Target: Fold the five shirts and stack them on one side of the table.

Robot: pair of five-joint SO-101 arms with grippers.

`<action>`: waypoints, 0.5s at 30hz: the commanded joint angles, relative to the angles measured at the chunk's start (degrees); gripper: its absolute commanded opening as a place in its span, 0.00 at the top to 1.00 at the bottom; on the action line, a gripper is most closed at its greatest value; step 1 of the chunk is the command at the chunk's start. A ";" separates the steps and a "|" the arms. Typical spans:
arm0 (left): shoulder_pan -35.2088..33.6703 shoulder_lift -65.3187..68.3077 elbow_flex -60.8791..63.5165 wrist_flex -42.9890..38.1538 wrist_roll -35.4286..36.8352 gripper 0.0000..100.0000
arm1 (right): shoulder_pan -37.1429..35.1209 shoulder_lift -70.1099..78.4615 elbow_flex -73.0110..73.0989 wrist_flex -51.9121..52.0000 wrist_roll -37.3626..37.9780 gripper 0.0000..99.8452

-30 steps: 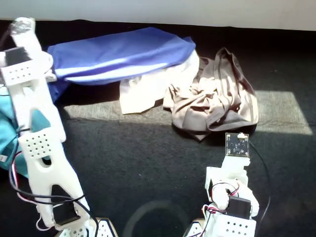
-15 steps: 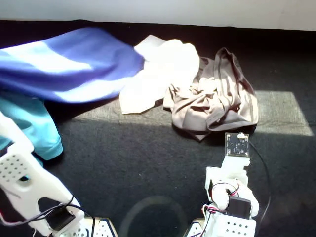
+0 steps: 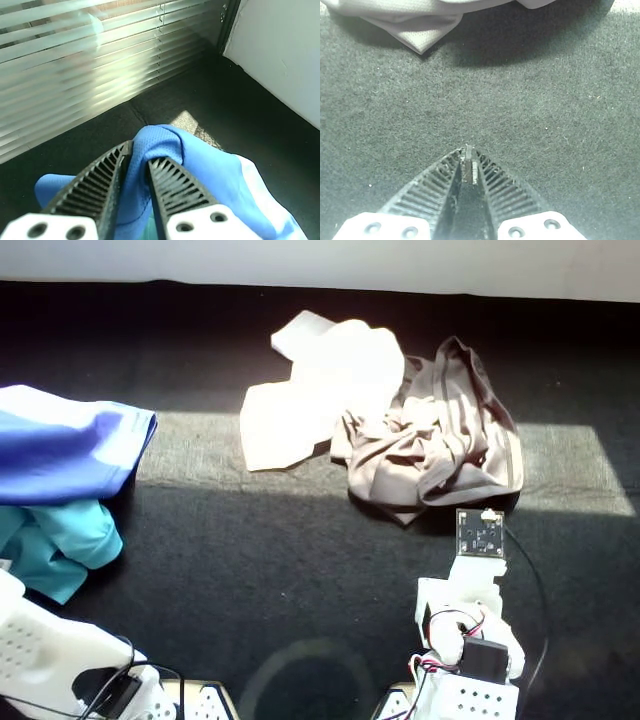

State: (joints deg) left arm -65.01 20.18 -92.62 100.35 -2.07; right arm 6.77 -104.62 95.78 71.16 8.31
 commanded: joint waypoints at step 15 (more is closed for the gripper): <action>2.07 4.97 10.68 -1.49 0.09 0.68 | 0.48 -0.13 7.60 -0.66 -0.26 0.99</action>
State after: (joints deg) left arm -65.01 28.18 -81.71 100.00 -2.15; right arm 6.77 -104.62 95.78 71.16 8.31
